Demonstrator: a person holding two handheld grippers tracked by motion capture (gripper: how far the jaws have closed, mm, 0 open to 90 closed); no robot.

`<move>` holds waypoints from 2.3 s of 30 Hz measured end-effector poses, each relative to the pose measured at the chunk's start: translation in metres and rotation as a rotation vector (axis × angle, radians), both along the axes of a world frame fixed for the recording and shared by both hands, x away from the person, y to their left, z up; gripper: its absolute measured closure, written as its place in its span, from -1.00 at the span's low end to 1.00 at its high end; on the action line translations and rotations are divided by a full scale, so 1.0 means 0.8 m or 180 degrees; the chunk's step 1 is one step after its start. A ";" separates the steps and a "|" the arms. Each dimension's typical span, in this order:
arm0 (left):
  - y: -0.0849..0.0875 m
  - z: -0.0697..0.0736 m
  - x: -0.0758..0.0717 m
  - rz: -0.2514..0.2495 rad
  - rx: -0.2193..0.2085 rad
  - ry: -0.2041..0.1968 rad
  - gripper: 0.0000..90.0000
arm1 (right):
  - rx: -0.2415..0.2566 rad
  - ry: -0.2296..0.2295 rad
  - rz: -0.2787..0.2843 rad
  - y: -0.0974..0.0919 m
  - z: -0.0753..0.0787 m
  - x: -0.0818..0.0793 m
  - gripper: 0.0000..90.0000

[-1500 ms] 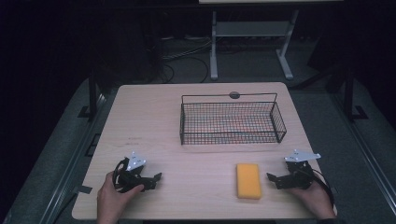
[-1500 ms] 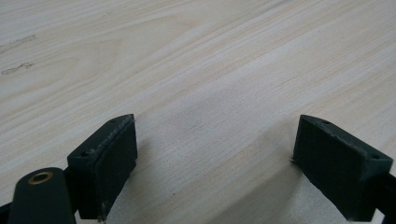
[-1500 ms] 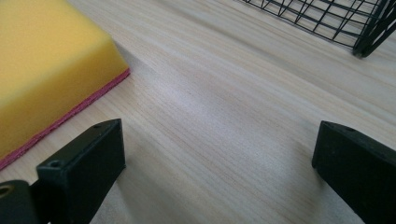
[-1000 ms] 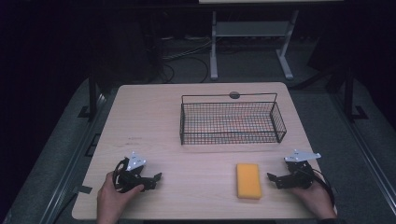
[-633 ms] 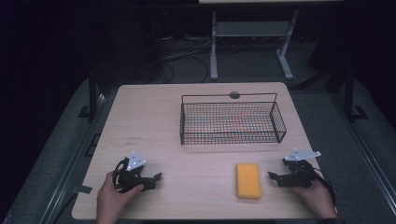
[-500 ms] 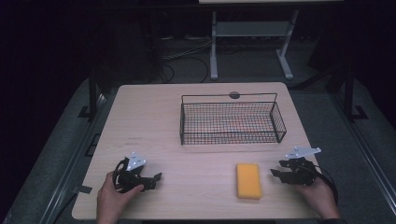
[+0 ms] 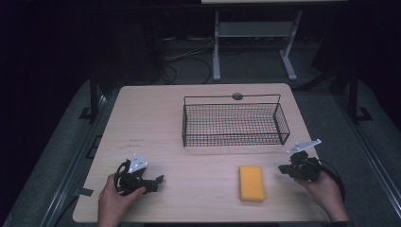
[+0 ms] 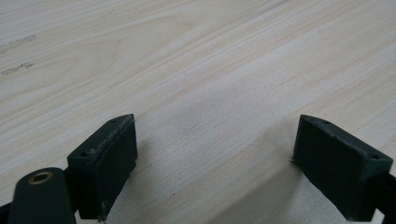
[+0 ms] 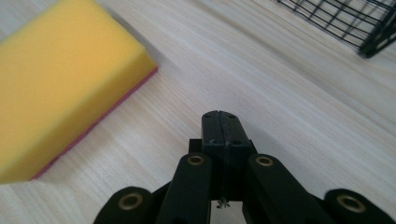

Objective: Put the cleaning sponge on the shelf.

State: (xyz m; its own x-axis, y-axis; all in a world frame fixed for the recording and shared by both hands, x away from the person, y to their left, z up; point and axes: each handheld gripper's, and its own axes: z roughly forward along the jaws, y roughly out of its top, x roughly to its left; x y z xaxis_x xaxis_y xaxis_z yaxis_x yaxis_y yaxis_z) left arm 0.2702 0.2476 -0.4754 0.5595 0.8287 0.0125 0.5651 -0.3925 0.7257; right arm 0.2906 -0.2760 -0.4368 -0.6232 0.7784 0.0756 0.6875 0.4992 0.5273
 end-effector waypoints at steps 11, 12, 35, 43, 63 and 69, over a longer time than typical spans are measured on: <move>0.000 0.000 0.000 0.0006 -0.0012 -0.0003 -0.72 | -0.0041 0.0074 0.0197 0.024 0.009 0.013 1.00; 0.000 0.000 0.000 0.0006 -0.0012 -0.0003 -0.72 | -0.0041 0.0074 0.0197 0.024 0.009 0.013 1.00; 0.000 0.000 0.000 0.0004 -0.0008 0.0003 -0.72 | -0.0152 0.0229 0.0438 0.060 0.006 0.026 1.00; 0.000 0.000 0.000 0.0006 -0.0009 0.0004 -0.72 | -0.0162 0.0243 0.0465 0.066 0.006 0.027 1.00; 0.000 0.000 0.000 0.0005 -0.0008 0.0005 -0.72 | -0.0188 0.0247 0.0587 0.091 0.008 0.037 1.00; 0.000 0.000 0.000 0.0007 -0.0008 0.0005 -0.72 | -0.0199 0.0231 0.0640 0.100 0.009 0.041 1.00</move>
State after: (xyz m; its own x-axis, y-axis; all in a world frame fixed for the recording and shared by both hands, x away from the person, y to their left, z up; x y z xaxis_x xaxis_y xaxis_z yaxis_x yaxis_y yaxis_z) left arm 0.2701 0.2474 -0.4753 0.5578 0.8299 0.0094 0.5671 -0.3894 0.7258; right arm 0.3231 -0.1957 -0.4297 -0.7610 0.6436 0.0815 0.6059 0.6602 0.4439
